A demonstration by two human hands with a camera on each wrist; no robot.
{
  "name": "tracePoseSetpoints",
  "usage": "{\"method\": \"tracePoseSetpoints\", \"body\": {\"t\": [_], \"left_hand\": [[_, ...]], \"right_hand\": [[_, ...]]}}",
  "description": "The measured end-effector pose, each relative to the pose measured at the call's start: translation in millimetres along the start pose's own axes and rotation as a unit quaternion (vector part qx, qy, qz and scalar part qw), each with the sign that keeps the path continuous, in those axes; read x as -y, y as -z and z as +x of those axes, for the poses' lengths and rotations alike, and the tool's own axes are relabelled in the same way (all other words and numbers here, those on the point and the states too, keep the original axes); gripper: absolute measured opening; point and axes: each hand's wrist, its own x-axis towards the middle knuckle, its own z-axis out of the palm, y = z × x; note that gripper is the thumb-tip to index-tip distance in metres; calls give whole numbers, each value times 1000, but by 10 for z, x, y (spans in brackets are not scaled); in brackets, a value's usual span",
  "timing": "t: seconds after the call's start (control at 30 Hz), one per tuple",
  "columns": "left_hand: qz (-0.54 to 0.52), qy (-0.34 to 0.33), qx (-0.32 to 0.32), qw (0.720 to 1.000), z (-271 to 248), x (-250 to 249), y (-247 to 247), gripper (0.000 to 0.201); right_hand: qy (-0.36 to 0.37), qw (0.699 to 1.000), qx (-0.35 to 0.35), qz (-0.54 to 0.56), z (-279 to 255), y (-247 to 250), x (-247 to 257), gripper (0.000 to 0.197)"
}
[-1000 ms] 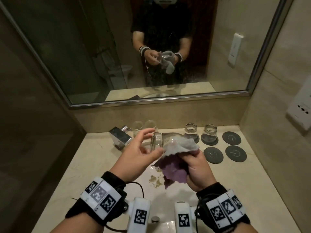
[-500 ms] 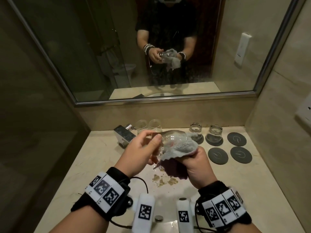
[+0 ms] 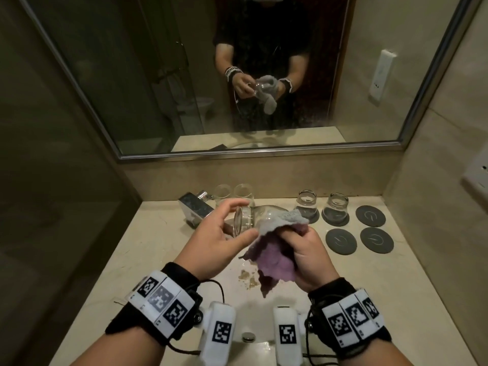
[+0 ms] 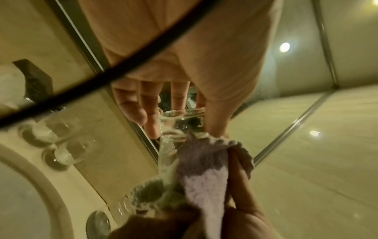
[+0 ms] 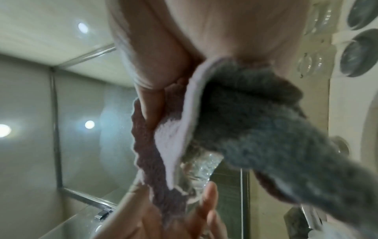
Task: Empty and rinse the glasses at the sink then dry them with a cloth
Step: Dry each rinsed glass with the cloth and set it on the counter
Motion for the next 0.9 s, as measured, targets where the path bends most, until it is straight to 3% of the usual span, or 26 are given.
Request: {"method": "tracePoseSetpoints", "body": {"t": [0.07, 0.13, 0.2, 0.3, 0.37, 0.47, 0.53, 0.6, 0.67, 0.8, 0.9], "left_hand": [[-87, 70, -14, 994, 22, -32, -24, 50], [-136, 106, -22, 985, 44, -22, -28, 43], [-91, 56, -19, 994, 9, -22, -3, 29], [-11, -23, 5, 1000, -37, -19, 33, 41], [-23, 13, -4, 1000, -24, -24, 21, 52], [-128, 100, -26, 986, 27, -36, 9, 69], [-110, 71, -27, 991, 7, -22, 23, 60], [-70, 7, -8, 997, -29, 19, 43, 49], [-47, -15, 11, 999, -57, 53, 55, 48], [-118, 70, -10, 990, -9, 21, 27, 60], [-100, 33, -5, 994, -18, 30, 39, 50]], "right_hand": [[16, 999, 2, -43, -35, 10, 1, 25], [20, 998, 7, -66, -79, -3, -2, 21], [14, 998, 23, -56, -110, -21, -2, 23], [-13, 999, 29, 8, -78, -7, 11, 31], [-6, 999, 32, 8, -68, 9, 18, 26], [18, 998, 41, -36, -88, -18, 25, 25], [11, 998, 54, -33, -78, -30, 24, 26], [-15, 997, 68, 24, -53, 4, 12, 42], [-18, 997, 67, 45, -48, 34, 17, 53], [21, 995, 70, -70, -100, 33, 57, 21], [14, 995, 75, -62, -92, 50, 49, 19]]}}
